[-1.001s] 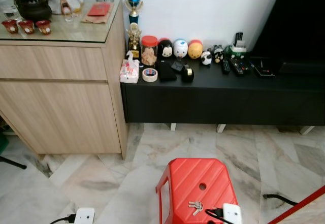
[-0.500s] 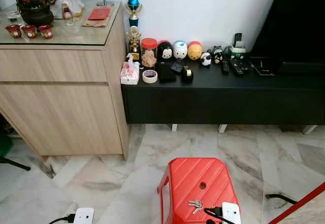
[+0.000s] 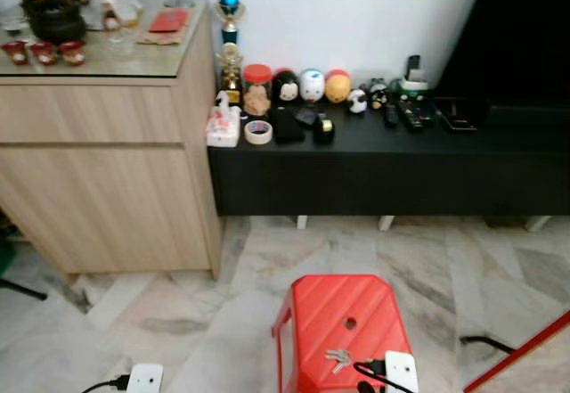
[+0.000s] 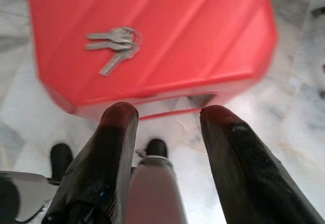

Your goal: Hang keys on a hook

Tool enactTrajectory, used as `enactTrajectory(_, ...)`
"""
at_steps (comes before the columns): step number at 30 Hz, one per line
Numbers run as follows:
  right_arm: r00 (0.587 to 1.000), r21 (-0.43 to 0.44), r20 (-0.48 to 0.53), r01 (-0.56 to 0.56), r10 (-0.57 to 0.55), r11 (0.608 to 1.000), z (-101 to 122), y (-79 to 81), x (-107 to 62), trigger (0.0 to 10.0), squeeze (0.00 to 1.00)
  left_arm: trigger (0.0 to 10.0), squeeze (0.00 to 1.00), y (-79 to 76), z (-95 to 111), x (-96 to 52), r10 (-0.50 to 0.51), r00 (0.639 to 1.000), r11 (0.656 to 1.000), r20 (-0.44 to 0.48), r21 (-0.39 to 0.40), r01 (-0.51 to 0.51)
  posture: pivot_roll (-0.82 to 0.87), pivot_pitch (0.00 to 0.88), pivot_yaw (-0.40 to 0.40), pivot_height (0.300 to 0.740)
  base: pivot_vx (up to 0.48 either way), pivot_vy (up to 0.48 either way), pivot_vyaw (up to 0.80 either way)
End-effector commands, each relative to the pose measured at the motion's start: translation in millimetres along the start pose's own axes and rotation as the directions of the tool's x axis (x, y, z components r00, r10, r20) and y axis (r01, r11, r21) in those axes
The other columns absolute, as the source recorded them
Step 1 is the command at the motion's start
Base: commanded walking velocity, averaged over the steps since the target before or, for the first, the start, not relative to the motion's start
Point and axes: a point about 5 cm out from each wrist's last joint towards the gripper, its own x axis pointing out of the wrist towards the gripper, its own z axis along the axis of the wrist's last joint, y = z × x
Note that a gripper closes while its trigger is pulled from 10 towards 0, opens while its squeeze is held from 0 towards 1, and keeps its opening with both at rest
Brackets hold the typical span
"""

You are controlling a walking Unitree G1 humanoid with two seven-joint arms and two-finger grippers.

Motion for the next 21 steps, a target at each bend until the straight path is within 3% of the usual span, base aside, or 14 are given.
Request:
enactTrajectory(1, 1.0, -0.007, 0.019, 0.001, -0.001, 1.0, 4.2, -1.3, 0.4, 10.0, 0.0, 10.0, 0.0, -1.6, -9.1, -2.6, 0.0, 1.0, 1.0, -0.023, 0.004, 0.001, 0.1, 0.0, -0.083, 0.74, 0.0, 0.0, 0.53)
enactTrajectory(8, 1.0, 0.034, 0.022, 0.005, -0.006, 0.999, 4.2, -0.3, 0.5, 10.0, 0.0, 10.0, 0.0, -1.2, -8.8, -2.6, -0.001, 1.0, 1.0, -0.021, 0.007, 0.001, 0.1, 0.0, -0.084, 0.74, 0.0, 0.0, 0.18)
enactTrajectory(15, 1.0, 0.004, 0.021, 0.003, -0.003, 1.0, 4.6, 0.3, 0.6, 10.0, 0.0, 10.0, 0.0, -1.0, -8.8, -2.6, -0.003, 1.0, 1.0, -0.023, 0.007, 0.003, 0.09, 0.0, -0.083, 0.74, 0.0, -0.073, 0.0)
enactTrajectory(21, 1.0, 0.013, 0.021, -0.002, 0.002, 1.0, 4.4, 0.4, 0.6, 10.0, 0.0, 10.0, 0.0, -1.1, -8.4, -2.5, -0.001, 1.0, 1.0, -0.02, 0.011, 0.001, 0.09, 0.0, -0.083, 0.74, 0.0, -0.274, 0.74)
